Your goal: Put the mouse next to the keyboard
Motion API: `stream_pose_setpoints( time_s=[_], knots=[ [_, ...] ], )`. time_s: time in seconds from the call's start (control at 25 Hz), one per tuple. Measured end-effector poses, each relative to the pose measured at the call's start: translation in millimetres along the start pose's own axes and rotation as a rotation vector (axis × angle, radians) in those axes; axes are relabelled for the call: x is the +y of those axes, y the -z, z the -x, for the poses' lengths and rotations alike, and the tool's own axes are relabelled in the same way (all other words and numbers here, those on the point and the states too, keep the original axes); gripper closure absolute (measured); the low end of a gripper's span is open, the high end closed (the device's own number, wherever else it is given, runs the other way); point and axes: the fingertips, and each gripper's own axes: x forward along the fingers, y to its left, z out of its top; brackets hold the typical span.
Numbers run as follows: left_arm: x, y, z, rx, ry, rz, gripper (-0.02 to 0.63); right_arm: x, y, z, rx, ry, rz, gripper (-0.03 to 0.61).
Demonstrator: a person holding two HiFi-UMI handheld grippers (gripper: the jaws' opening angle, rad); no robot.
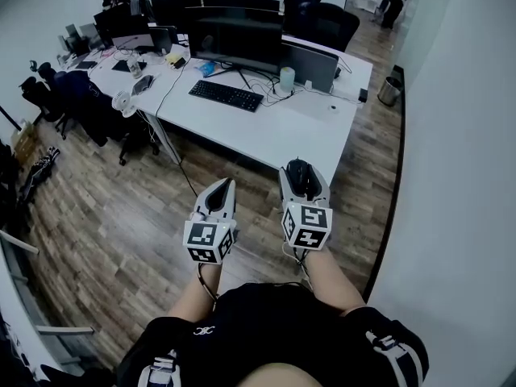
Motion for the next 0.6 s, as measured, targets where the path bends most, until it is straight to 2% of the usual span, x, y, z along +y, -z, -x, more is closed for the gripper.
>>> stream_pose_setpoints(
  time_s=[0.6],
  knots=[
    [64.0,9.3,-17.9,-0.001,0.053,-0.008,0.6,37.8,9.4,-48.9,-0.008,0.054,-0.008,0.279]
  ],
)
